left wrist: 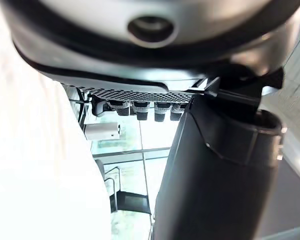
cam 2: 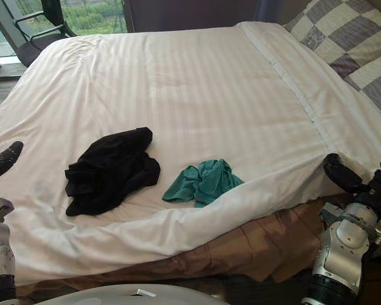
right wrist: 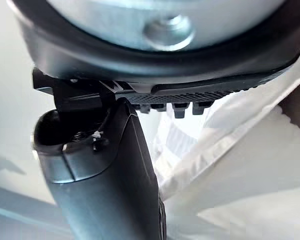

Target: Tidy up the quilt and then pick up the clothes from the bed and put them into the laundry hamper

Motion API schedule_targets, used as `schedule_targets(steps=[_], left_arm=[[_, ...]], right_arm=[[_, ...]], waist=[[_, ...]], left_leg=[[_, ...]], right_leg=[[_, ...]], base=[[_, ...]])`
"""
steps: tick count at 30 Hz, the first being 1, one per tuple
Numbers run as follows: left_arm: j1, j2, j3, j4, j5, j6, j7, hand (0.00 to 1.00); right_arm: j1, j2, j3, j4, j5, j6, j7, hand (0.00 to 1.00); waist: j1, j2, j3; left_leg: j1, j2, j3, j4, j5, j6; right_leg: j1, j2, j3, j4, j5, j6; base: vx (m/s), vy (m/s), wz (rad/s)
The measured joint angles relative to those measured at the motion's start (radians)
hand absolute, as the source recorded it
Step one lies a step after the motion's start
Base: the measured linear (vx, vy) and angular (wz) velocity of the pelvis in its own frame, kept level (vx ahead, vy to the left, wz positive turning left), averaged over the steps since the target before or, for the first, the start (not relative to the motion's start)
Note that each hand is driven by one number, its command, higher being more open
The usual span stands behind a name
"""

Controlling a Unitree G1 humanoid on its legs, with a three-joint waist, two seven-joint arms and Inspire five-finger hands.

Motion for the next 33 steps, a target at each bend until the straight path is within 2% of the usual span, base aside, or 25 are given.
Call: schedule_targets(steps=[3,9,16,22,26,33], left_arm=[[0.003,-0.021,-0.032,-0.014,0.049,0.005,-0.003,1.0],[0.005,-0.091,-0.082,-0.041,0.114,0.028,-0.018,1.0],[0.017,-0.103,-0.111,-0.034,0.114,0.048,-0.02,1.0],[0.016,-0.119,-0.114,0.049,0.115,0.064,-0.021,1.0],[0.016,-0.131,-0.116,0.107,0.115,0.089,-0.021,1.0],[0.002,-0.131,-0.126,0.154,0.116,0.089,-0.014,1.0]], right_arm=[[0.011,0.013,0.053,-0.05,-0.055,0.0,0.025,1.0],[0.039,0.039,0.128,-0.155,-0.097,-0.016,0.064,1.0],[0.04,0.077,0.132,-0.159,-0.096,-0.034,0.067,1.0],[0.074,0.082,0.174,-0.16,-0.095,-0.034,0.09,1.0],[0.086,0.082,0.212,-0.174,-0.095,-0.034,0.114,1.0],[0.097,0.079,0.324,-0.238,-0.096,-0.043,0.158,1.0]], waist=[[-0.004,0.01,0.009],[-0.012,0.01,0.012],[-0.012,0.004,0.017],[-0.015,0.002,0.018],[-0.015,-0.009,0.025],[-0.011,-0.021,0.029]], left_leg=[[-0.001,-0.001,0.01,0.0,0.0,0.0],[-0.001,0.0,0.028,-0.002,0.0,0.001],[-0.003,0.002,0.051,-0.006,-0.001,0.001],[-0.002,0.003,0.074,-0.017,-0.001,0.001],[-0.008,0.003,0.083,-0.017,-0.001,0.001],[-0.058,0.002,0.099,-0.011,0.0,0.001]], right_leg=[[0.002,0.0,0.009,-0.017,0.013,0.002],[0.001,0.002,0.023,-0.043,0.033,0.003],[-0.004,0.008,0.047,-0.068,0.054,0.002],[-0.018,0.014,0.068,-0.079,0.071,0.002],[-0.027,0.015,0.078,-0.085,0.079,0.002],[-0.085,0.016,0.093,-0.085,0.098,0.002]], base=[[-0.02,0.003,-0.1],[-0.03,-0.013,-0.09],[-0.03,-0.019,-0.1],[-0.03,-0.026,-0.13],[-0.04,-0.034,-0.07],[-0.04,-0.033,-0.07]])
